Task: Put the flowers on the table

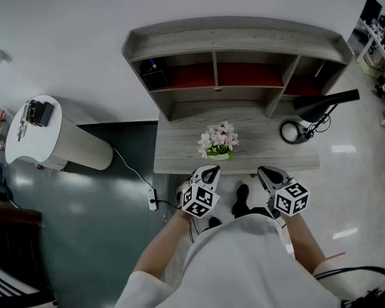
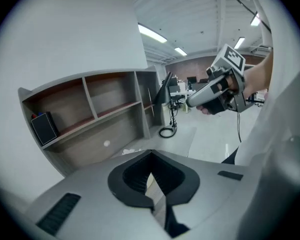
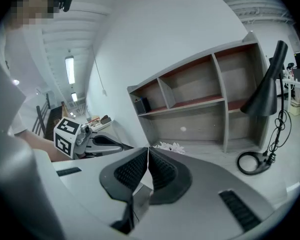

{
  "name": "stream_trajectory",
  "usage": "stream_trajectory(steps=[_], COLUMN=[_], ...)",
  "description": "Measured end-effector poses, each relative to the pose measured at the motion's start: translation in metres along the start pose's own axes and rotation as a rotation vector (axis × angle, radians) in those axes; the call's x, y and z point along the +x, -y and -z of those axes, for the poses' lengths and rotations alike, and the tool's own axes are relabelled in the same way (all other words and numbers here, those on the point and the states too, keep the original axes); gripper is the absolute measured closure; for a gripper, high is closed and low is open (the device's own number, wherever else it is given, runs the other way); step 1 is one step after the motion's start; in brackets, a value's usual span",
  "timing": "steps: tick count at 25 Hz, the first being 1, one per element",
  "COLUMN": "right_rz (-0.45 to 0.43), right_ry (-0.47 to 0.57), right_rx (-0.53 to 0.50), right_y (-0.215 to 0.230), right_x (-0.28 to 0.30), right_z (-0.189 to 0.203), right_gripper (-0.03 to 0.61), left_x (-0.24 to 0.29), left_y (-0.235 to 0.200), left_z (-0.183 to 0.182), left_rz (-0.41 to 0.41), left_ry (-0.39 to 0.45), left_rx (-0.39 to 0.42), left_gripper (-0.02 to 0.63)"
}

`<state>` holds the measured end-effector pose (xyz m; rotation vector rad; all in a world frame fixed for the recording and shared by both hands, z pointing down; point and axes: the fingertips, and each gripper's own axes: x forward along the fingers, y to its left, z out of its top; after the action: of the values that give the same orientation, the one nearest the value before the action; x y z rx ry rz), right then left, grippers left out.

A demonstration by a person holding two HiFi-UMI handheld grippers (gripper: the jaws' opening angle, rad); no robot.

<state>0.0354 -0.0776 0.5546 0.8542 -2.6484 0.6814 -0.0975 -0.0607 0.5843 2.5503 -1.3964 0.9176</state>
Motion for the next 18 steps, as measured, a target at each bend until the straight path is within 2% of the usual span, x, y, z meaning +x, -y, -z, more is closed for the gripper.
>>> stream_trajectory(steps=[10, 18], right_rz=[0.031, 0.054], right_ry=[0.048, 0.098], right_rx=[-0.072, -0.080], right_y=[-0.056, -0.075], right_x=[-0.031, -0.065], right_z=[0.020, 0.022], right_gripper=[0.558, 0.559], left_x=[-0.060, -0.108], left_y=[0.012, 0.026], left_z=[-0.016, -0.036], left_rz=[-0.046, -0.015], left_ry=[0.159, 0.261], left_rx=[-0.175, -0.351], left_gripper=[0.606, 0.606])
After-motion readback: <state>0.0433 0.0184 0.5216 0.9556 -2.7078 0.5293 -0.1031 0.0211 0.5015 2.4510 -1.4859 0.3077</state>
